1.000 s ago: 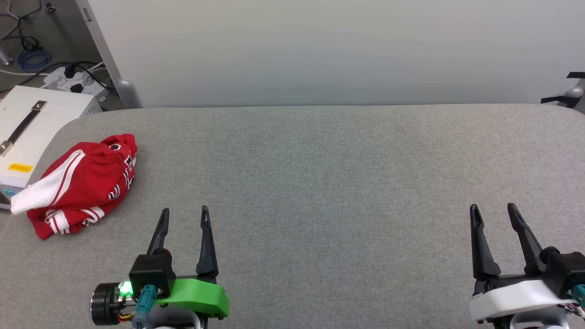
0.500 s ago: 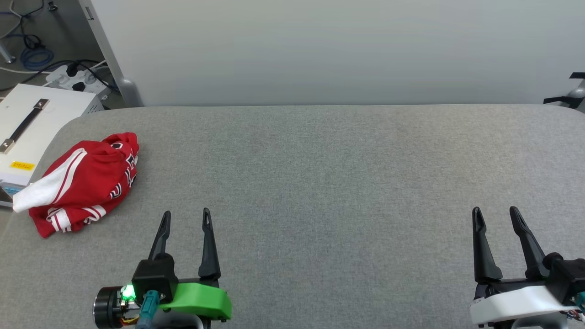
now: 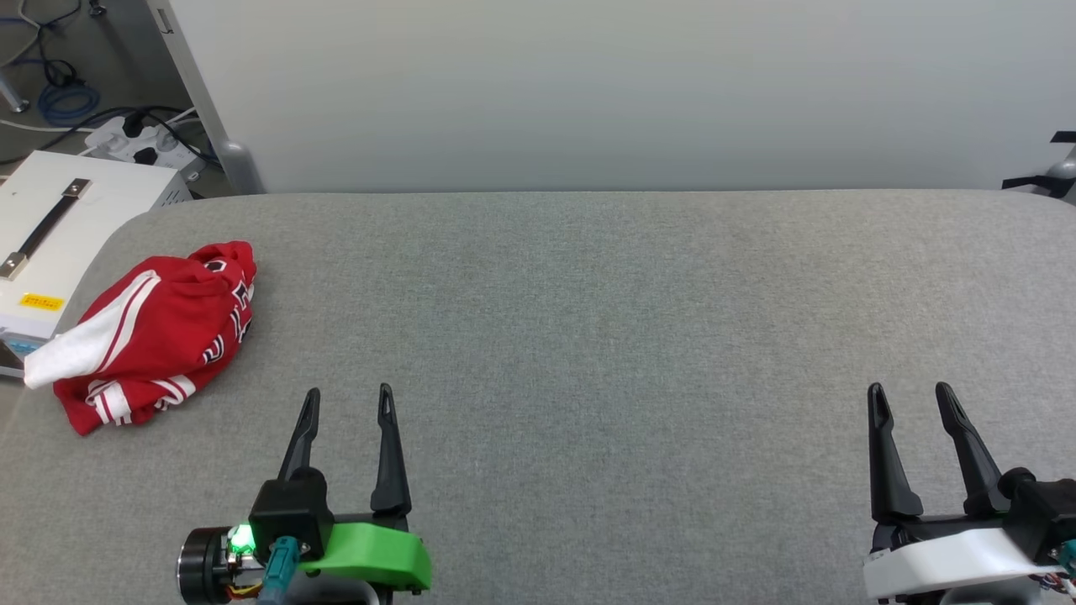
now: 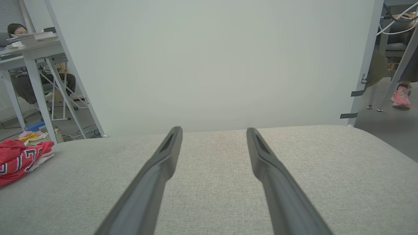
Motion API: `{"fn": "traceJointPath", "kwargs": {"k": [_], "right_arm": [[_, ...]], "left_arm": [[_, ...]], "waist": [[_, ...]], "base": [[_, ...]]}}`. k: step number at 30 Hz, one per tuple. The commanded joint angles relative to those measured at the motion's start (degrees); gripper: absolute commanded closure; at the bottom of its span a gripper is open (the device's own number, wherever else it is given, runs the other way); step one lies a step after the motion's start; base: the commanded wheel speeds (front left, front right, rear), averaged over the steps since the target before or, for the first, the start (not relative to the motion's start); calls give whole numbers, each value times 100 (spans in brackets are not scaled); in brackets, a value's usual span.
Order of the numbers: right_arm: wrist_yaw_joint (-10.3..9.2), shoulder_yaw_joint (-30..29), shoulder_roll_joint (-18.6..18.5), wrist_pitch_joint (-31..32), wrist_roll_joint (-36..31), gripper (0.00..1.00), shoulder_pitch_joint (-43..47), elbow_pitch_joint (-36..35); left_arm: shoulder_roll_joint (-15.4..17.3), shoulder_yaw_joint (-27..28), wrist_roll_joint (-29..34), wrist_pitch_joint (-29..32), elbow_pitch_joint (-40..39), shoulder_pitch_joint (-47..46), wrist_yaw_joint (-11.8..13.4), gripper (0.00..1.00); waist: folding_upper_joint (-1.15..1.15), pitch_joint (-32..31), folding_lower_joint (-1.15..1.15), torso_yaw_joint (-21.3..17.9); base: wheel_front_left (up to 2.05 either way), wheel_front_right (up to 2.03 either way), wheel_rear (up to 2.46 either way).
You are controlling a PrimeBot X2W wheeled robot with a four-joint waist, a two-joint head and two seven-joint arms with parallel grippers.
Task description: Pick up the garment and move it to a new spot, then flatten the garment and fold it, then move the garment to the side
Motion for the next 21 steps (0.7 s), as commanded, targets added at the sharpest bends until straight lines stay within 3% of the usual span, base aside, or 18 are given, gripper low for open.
{"fn": "traceJointPath", "kwargs": {"k": [1,21], "right_arm": [[-4,13,-1,-52,19,0,57,22],[-4,9,-1,-52,-1,0,76,18]], "left_arm": [[-15,-3,-4,-34,13,45,-24,0],[-15,18,-1,-34,74,22,-143,0]], "waist": [[0,-2,0,3],[0,33,0,139]], "base": [[0,0,0],[0,0,0]]}}
